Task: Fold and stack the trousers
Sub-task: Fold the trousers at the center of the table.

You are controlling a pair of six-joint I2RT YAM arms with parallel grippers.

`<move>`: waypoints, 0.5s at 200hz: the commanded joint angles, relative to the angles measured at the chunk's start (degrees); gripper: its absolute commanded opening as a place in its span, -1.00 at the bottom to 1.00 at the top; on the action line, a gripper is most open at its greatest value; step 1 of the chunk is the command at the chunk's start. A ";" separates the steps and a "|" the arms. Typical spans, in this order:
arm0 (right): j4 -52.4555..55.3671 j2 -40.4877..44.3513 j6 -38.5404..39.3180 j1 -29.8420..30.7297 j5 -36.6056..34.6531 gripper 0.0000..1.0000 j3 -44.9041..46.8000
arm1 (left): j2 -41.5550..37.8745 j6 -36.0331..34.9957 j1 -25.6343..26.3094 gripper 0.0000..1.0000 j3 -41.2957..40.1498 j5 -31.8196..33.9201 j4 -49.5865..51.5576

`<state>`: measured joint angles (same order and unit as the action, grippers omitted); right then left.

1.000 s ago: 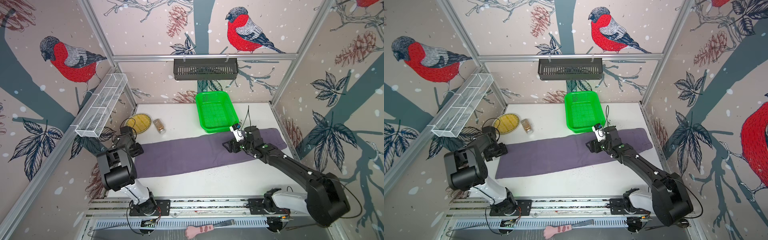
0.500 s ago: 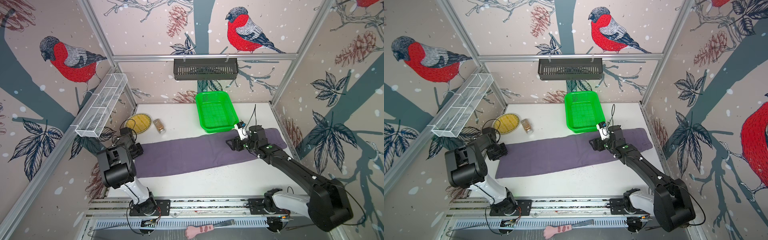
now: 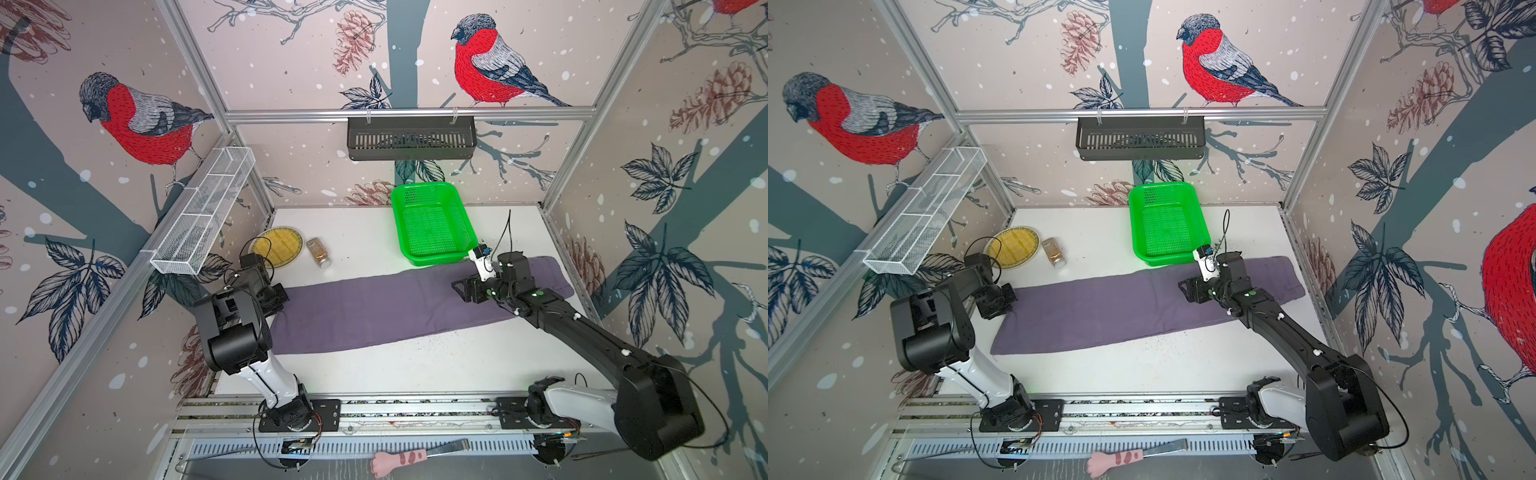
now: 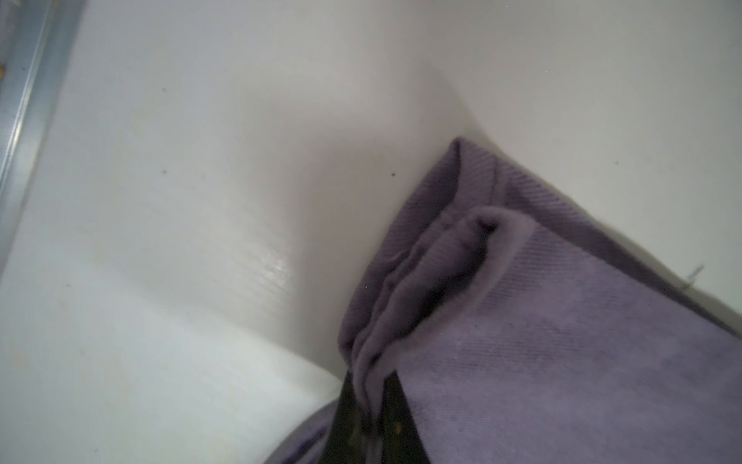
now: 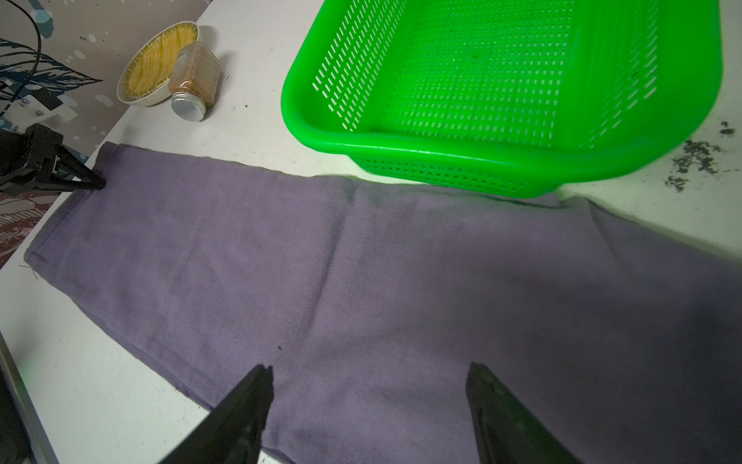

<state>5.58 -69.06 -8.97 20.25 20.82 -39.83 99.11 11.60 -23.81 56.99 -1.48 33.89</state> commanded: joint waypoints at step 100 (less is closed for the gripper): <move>-1.47 0.78 -0.85 -0.17 2.74 0.58 -0.95 | -11.99 1.98 -3.21 -1.00 10.94 20.37 10.50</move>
<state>5.52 -68.90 -9.04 20.12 22.92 -40.49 88.25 13.56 -26.41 65.10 12.27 41.71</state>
